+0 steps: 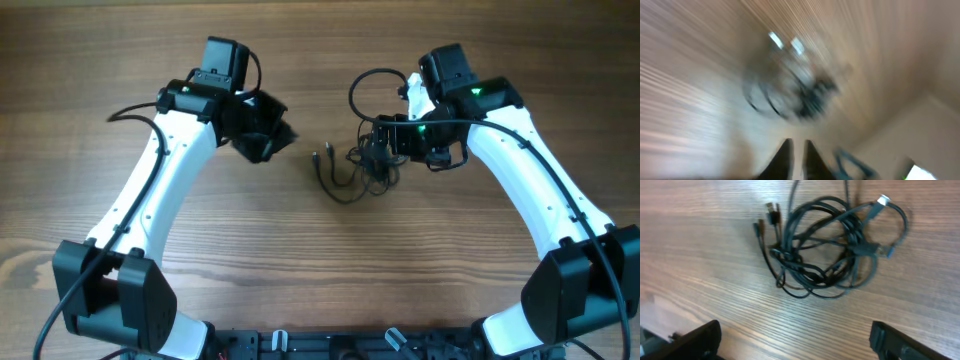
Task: Untangle cables
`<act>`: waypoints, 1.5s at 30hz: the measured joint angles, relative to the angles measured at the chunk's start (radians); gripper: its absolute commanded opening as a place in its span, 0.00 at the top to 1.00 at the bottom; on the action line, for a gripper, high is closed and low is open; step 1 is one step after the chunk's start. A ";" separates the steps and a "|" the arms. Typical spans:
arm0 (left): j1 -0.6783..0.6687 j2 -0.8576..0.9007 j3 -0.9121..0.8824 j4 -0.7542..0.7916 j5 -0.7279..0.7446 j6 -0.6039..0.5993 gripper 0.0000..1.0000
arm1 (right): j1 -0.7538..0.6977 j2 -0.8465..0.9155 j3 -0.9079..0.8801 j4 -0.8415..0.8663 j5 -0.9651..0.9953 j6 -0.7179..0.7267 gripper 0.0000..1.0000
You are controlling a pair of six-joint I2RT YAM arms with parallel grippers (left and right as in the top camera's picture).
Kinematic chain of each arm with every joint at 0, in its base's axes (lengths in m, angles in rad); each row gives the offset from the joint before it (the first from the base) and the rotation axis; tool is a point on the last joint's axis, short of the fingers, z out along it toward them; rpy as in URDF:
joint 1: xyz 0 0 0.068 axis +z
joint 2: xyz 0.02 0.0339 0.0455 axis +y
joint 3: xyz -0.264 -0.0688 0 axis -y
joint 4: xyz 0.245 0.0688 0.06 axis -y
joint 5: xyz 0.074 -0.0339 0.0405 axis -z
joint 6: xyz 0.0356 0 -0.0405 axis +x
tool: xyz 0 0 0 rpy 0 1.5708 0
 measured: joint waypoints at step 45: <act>0.000 0.000 0.000 -0.112 -0.332 0.016 0.27 | 0.171 0.176 -0.004 0.150 0.203 -0.158 0.62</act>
